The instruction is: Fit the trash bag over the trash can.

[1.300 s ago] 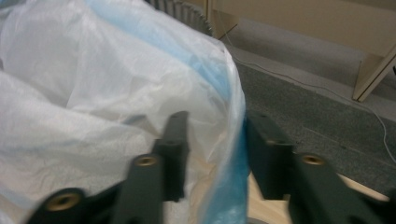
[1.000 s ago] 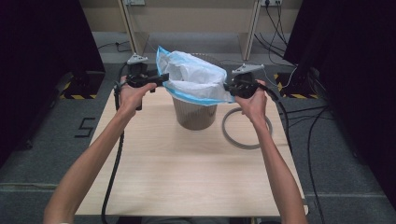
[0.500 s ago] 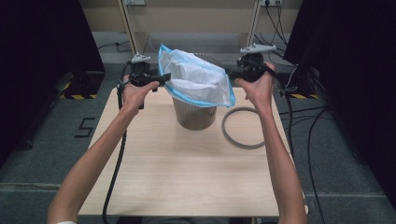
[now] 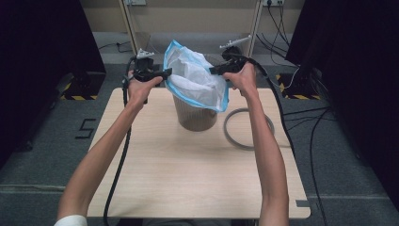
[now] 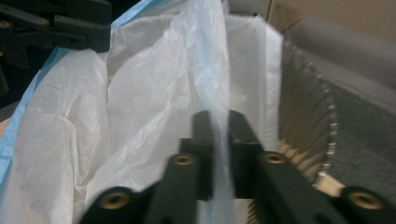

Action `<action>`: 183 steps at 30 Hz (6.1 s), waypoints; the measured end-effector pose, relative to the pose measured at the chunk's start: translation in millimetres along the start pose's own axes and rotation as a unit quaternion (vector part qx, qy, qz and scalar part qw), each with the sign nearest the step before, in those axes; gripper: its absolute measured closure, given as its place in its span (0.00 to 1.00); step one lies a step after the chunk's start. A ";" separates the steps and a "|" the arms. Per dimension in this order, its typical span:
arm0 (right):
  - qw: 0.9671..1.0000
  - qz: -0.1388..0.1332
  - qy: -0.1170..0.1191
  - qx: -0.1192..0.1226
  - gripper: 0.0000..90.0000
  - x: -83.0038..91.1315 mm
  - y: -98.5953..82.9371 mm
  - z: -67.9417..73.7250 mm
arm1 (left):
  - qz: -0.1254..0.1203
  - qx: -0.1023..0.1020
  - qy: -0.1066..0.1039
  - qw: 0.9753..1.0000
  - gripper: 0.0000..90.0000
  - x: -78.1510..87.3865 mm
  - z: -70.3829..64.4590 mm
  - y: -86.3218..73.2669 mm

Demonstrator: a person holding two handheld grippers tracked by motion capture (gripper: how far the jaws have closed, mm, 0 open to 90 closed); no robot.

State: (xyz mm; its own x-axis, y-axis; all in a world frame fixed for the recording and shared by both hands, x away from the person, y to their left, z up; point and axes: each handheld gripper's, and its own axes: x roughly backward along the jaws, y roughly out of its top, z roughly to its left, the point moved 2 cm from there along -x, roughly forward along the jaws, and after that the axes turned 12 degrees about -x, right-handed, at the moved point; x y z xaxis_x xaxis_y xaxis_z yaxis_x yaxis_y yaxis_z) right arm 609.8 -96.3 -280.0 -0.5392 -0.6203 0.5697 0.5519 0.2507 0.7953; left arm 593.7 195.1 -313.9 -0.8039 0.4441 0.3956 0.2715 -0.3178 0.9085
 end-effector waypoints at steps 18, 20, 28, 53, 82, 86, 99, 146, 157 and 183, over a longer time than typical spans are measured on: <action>0.991 -0.033 -0.111 -0.072 0.95 -9.0 -43.4 -75.0 | 0.002 0.013 0.005 1.000 0.42 12.1 14.8 -14.6; 0.992 -0.025 -0.106 -0.070 0.89 -14.7 -47.1 -73.8 | 0.006 0.009 0.008 1.000 0.42 9.6 14.6 -18.0; 0.986 -0.059 -0.134 -0.086 0.55 14.3 -35.2 -64.6 | 0.007 0.028 0.004 1.000 0.41 13.3 23.4 -29.0; 0.993 -0.046 -0.100 -0.037 0.69 22.7 -33.7 -0.5 | -0.015 0.003 -0.024 1.000 0.36 33.0 -11.9 -8.8; 0.994 -0.037 -0.098 -0.021 0.50 21.4 -37.9 15.1 | -0.010 0.011 -0.007 1.000 0.40 15.8 -3.0 -4.4; 0.994 -0.046 -0.095 -0.019 0.46 28.2 -36.8 20.0 | -0.003 0.002 0.002 1.000 0.40 9.1 5.4 -0.3; 0.993 -0.032 -0.109 -0.025 0.65 17.2 -21.9 2.1 | -0.010 -0.012 -0.017 1.000 0.34 35.5 -18.8 -4.8; 0.986 -0.062 -0.135 -0.075 0.47 24.5 -7.6 -6.8 | 0.012 0.050 0.026 0.998 0.33 -8.0 10.7 1.7; 0.988 -0.042 -0.098 -0.114 0.77 -0.8 -12.3 -26.7 | -0.006 0.033 0.002 0.999 0.32 14.9 -3.0 -7.0; 0.987 0.007 -0.113 -0.117 0.86 -25.9 -69.9 -71.4 | -0.021 0.052 0.011 0.998 0.34 9.4 6.4 -7.0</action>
State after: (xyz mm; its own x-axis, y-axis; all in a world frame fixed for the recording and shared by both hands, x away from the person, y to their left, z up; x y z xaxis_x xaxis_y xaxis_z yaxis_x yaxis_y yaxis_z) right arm 630.6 -150.8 -365.2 -0.6446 -0.4291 0.6327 0.6773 0.0632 0.7330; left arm 587.6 206.8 -315.7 -0.8272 0.4355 0.3552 0.2904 -0.2098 0.9336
